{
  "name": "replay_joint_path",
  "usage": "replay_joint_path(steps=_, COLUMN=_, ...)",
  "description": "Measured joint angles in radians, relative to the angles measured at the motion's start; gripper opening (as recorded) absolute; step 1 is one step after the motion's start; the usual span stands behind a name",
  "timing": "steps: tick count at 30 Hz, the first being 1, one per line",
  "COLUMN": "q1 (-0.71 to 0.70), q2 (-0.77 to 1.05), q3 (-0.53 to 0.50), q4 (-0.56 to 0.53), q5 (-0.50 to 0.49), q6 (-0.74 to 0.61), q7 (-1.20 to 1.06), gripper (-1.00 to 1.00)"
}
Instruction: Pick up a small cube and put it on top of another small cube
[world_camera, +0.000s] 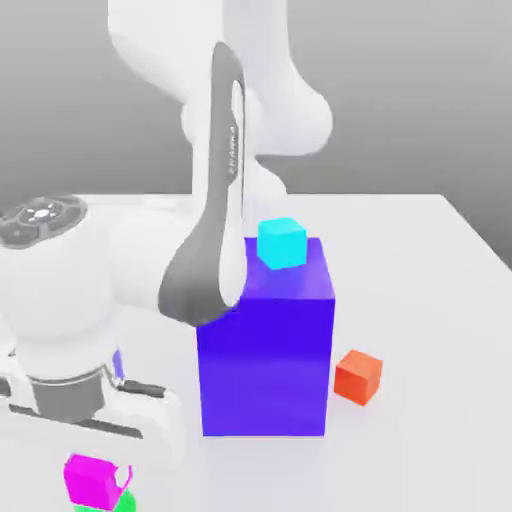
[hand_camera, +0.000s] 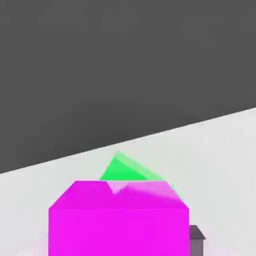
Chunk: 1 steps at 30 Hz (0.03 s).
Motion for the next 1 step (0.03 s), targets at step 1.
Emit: replay_joint_path(steps=1, q1=0.0, q2=0.0, q3=0.0, q4=0.0, q5=0.0, q6=0.0, q7=0.0, gripper=1.0)
